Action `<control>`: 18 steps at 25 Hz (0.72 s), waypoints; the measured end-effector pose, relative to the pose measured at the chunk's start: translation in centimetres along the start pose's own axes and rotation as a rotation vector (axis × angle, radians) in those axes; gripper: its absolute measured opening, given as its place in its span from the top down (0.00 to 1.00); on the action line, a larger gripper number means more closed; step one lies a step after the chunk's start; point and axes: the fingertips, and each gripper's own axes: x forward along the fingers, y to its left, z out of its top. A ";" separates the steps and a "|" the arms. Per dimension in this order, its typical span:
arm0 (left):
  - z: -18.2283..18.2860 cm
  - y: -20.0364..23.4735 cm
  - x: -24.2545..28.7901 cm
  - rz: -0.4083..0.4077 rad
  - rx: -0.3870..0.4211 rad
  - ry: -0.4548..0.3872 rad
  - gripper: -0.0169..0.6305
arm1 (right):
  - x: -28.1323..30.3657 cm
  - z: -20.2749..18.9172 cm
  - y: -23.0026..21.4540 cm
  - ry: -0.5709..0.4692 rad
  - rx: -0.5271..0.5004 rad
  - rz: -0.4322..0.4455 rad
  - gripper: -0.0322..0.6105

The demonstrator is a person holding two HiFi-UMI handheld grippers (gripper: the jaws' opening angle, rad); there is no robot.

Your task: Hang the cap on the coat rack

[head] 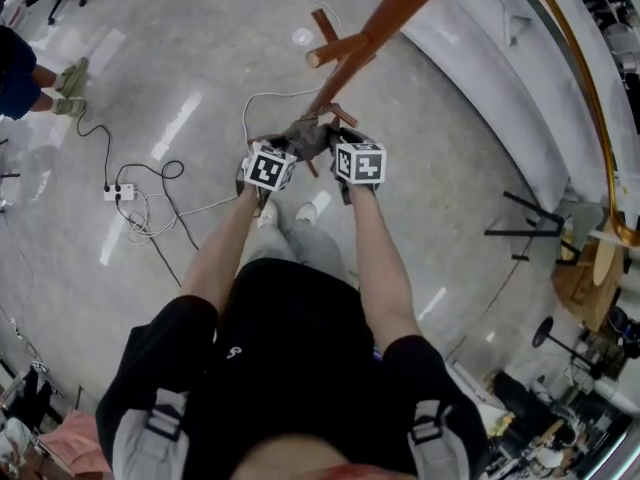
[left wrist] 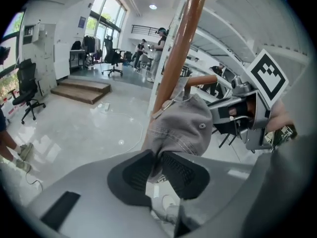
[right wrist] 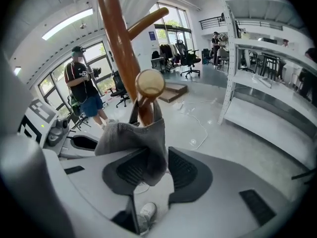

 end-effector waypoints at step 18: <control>6.9 1.8 -10.2 -0.001 -0.193 -0.332 0.84 | -8.9 3.5 2.7 -0.198 0.126 0.023 0.85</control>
